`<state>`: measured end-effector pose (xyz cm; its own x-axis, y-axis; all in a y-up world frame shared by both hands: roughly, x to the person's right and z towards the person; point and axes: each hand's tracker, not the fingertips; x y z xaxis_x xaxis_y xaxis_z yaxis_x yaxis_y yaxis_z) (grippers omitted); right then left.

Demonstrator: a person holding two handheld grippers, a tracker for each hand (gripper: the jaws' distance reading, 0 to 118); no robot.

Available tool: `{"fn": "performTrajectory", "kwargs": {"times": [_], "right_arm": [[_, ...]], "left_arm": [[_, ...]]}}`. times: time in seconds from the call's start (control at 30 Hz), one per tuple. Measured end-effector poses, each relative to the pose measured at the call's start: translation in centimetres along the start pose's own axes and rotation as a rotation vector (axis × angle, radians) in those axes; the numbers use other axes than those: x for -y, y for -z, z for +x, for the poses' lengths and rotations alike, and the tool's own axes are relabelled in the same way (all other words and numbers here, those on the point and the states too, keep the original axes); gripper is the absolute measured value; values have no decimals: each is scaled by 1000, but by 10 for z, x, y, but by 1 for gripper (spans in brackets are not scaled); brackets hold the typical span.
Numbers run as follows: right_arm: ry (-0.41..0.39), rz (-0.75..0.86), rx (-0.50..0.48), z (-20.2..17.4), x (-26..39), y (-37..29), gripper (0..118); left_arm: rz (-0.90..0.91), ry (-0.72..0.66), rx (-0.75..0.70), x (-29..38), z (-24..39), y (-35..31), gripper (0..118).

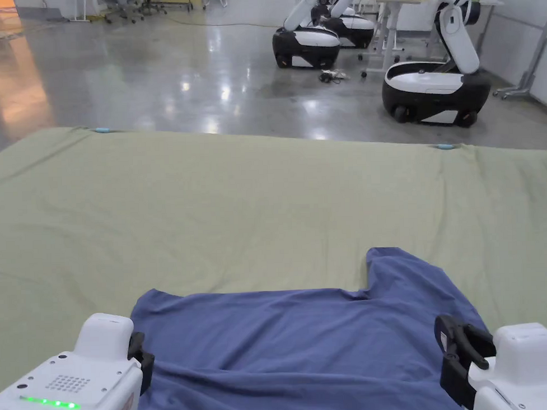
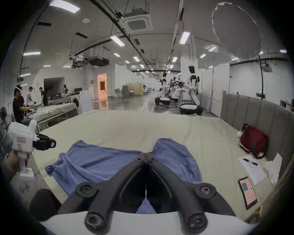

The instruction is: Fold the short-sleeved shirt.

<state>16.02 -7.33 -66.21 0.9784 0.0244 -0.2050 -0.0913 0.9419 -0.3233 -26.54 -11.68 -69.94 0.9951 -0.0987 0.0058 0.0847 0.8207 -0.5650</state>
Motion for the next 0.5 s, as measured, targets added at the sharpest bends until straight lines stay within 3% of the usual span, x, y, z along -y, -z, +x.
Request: {"fn": "performTrajectory", "kwargs": {"times": [0.07,0.1,0.13,0.17,0.2,0.4,0.47,0.5], "right_arm": [[1,-22,6,4,2,11,4],[1,-30,7,6,3,14,4],[1,-42,11,8,3,18,4],[-1,-56,16,11,4,25,4],[-3,-67,20,14,4,29,4],[9,-160,54,43,-1,62,4],[12,-226,85,61,-2,81,4],[9,-245,121,70,-7,92,4]], "left_arm": [[-49,9,-21,-13,-13,34,0],[-85,27,-29,-21,-19,51,17],[-115,46,-29,-29,-25,69,48],[-152,66,-22,-37,-30,88,92],[-203,83,-39,-45,-27,101,118],[-278,86,-104,-69,-30,182,113],[-321,113,-110,-67,-26,200,103],[-347,143,-95,-64,-21,205,92]]}}
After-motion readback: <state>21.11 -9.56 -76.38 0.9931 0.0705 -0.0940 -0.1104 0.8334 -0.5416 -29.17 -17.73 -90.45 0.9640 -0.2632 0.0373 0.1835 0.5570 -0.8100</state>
